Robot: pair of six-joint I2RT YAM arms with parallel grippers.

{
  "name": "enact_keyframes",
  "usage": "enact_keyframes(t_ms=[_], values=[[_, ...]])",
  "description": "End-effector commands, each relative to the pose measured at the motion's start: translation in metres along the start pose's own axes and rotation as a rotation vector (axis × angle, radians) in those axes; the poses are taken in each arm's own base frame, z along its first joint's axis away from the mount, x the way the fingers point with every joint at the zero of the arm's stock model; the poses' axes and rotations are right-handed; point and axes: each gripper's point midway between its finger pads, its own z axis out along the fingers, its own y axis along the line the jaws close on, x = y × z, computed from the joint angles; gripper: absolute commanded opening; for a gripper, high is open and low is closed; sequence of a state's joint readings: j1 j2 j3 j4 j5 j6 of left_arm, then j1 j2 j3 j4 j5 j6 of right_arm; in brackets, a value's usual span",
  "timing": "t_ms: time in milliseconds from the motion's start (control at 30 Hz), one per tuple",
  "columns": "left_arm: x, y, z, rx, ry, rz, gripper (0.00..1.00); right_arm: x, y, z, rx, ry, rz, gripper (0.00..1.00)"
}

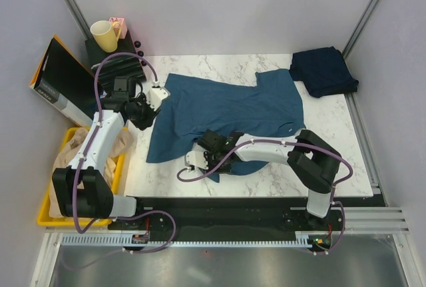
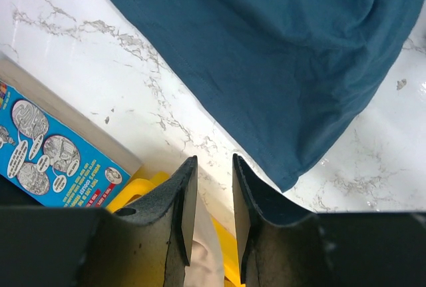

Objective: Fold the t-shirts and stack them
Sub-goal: Flatten the tshirt out

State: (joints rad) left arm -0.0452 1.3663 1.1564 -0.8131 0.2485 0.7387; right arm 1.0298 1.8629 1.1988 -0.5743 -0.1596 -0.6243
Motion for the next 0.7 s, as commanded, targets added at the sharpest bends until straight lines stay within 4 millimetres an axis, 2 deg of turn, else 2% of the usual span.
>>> enact_keyframes(t_ms=[0,233,333,433,567,600,633,667], values=[[-0.004,-0.013,-0.011,0.057,-0.049,0.094,0.35,0.045,-0.005,-0.002,0.074,0.161,-0.022,0.00],[0.015,-0.054,-0.010,0.225,-0.079,0.283,0.35,0.082,-0.018,-0.102,0.155,0.263,-0.046,0.00],[0.021,-0.070,-0.008,0.305,-0.085,0.353,0.35,0.099,-0.020,-0.134,0.187,0.313,-0.063,0.00],[0.029,-0.089,-0.005,0.409,-0.073,0.395,0.35,0.109,-0.028,-0.156,0.229,0.328,-0.038,0.00],[0.050,-0.106,0.011,0.487,0.006,0.470,0.36,0.119,-0.041,-0.172,0.271,0.353,0.012,0.00],[0.057,-0.104,0.017,0.478,0.042,0.483,0.36,0.118,-0.045,-0.176,0.285,0.349,0.020,0.00],[0.056,-0.100,0.026,0.447,0.043,0.487,0.36,0.122,-0.051,-0.180,0.303,0.358,0.034,0.00],[0.067,-0.103,0.032,0.448,0.074,0.484,0.36,0.122,-0.054,-0.183,0.313,0.357,0.042,0.00]])
